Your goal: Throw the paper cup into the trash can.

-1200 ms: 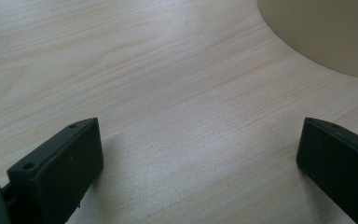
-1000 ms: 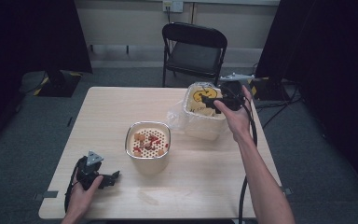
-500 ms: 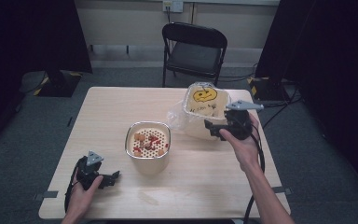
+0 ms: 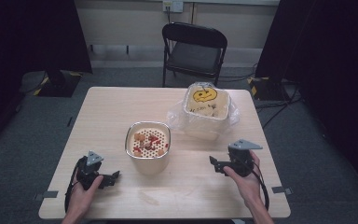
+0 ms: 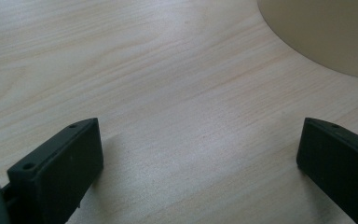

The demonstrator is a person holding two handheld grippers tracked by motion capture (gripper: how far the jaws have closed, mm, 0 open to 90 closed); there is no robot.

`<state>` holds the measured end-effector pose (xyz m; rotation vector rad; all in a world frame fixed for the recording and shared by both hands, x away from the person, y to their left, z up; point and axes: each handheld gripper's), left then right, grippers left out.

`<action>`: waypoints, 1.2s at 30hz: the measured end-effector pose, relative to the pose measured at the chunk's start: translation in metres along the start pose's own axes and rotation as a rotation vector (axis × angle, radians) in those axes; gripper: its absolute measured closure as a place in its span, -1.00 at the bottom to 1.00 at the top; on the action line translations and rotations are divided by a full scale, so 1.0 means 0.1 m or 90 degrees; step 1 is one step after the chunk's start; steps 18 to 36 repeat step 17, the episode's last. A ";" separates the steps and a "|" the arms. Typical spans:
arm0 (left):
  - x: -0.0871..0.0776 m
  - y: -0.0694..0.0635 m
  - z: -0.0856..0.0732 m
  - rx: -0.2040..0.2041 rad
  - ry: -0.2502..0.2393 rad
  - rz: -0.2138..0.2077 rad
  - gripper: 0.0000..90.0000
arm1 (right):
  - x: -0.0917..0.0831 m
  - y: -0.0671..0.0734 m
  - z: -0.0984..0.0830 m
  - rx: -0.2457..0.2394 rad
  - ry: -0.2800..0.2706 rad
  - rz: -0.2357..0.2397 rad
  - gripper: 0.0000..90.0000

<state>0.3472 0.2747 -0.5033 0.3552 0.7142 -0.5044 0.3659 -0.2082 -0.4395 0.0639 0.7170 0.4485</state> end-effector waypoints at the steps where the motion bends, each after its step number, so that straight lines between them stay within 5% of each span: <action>1: 0.00 0.00 0.00 0.001 0.001 0.001 -1.00 | 0.07 -0.04 -0.09 -0.006 0.012 -0.015 -0.67; 5: 0.00 0.00 0.00 -0.001 0.001 -0.001 -1.00 | 0.24 -0.16 -0.31 0.006 0.044 -0.030 -0.67; 11: 0.00 0.01 0.00 0.006 0.006 0.001 -1.00 | 0.34 -0.16 -0.41 -0.006 0.067 -0.082 -0.71; 16: 0.00 0.01 0.00 0.006 0.006 0.001 -1.00 | 0.36 -0.17 -0.46 0.000 0.037 -0.072 -0.74; 36: 0.00 0.01 0.00 0.006 0.006 0.001 -1.00 | 0.36 -0.18 -0.46 0.001 0.038 -0.072 -0.74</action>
Point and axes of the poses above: each handheld gripper's, and its own axes: x roughly forward along the jaws, z roughly out of its top, y roughly to its left, and after that the axes turned 12 degrees about x, right-handed
